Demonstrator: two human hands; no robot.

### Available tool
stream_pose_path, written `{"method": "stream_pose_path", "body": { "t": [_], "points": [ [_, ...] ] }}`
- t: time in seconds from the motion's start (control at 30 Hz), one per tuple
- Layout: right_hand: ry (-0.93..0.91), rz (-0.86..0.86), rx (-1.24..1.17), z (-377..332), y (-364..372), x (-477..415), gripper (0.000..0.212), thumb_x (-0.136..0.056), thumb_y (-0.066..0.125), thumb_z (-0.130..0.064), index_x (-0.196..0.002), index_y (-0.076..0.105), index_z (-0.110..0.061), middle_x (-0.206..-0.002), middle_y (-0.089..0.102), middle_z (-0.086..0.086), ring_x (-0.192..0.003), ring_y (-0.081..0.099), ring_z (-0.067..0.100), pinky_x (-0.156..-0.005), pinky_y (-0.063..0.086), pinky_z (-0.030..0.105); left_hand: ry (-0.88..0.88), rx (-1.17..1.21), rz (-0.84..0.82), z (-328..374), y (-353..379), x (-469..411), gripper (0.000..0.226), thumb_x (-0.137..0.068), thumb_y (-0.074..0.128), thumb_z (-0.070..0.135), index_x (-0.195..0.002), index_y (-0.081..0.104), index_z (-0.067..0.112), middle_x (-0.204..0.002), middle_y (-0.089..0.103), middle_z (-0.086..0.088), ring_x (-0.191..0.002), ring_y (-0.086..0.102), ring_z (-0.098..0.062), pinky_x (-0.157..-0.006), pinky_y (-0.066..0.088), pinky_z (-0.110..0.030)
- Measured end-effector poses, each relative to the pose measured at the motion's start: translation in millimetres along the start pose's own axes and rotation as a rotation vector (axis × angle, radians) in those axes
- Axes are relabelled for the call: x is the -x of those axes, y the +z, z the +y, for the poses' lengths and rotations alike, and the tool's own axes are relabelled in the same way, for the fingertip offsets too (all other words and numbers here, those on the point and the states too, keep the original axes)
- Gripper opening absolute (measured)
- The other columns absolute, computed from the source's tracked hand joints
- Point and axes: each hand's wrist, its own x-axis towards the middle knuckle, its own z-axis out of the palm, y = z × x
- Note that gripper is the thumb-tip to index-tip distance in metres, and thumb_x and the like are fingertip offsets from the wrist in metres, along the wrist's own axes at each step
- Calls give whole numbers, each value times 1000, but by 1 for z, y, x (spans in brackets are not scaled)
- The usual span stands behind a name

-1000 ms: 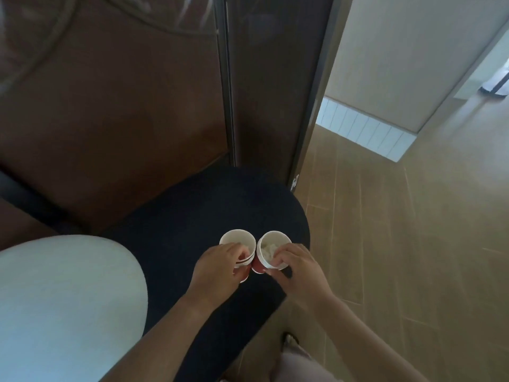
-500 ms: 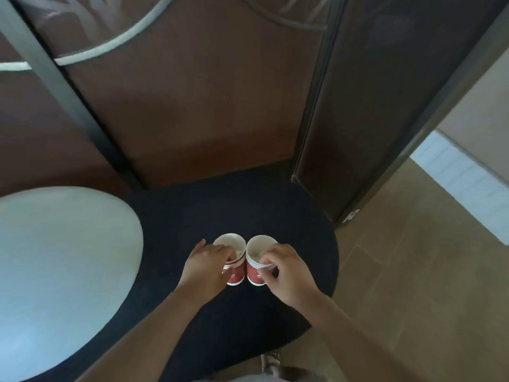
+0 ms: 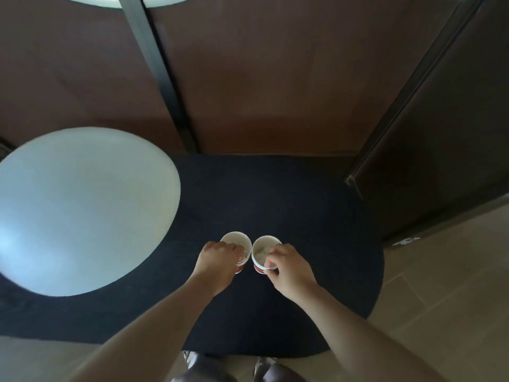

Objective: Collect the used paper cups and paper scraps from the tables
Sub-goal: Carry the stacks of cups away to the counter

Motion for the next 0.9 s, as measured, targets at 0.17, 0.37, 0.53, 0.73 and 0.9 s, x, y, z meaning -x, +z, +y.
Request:
{"method": "stream_pose_path", "body": {
  "t": [0.17,0.37,0.53,0.73,0.9],
  "points": [
    [-52,-4,90,2,11,-26,9,-87,55,-20,-93,62,-17,-109,57,-6,-103,47,17,-66,36,24,-48,-27,1,-9,18,-13,38,-82,57,14,-119,52,23,-105,65,0,-93,61,-22,-80,45,-30],
    [-37,-49,141,5,18,-39,15,-90,52,-19,-104,58,-16,-114,52,-3,-108,44,18,-71,46,31,-60,-25,8,-14,32,-29,37,-83,57,14,-118,52,23,-107,63,1,-96,59,-20,-82,45,-30],
    [-14,-92,154,11,16,-42,16,-91,50,-16,-105,57,-14,-115,50,-2,-111,42,18,-72,46,32,-36,-19,14,-10,27,-34,33,-60,78,16,-90,66,23,-76,68,1,-70,63,-16,-62,50,-26],
    [-19,-149,159,17,15,-44,19,-89,51,-12,-108,56,-15,-118,48,-2,-112,41,18,-76,47,32,-40,21,35,-10,35,-42,32,-77,64,15,-109,60,22,-96,68,1,-88,62,-20,-75,48,-30],
    [-24,-105,167,15,14,-49,21,-88,53,-9,-108,57,-11,-116,49,0,-111,42,19,-75,45,31,-92,48,40,-10,41,-47,36,-85,55,16,-121,53,24,-110,63,4,-101,58,-19,-85,45,-29]
  ]
}}
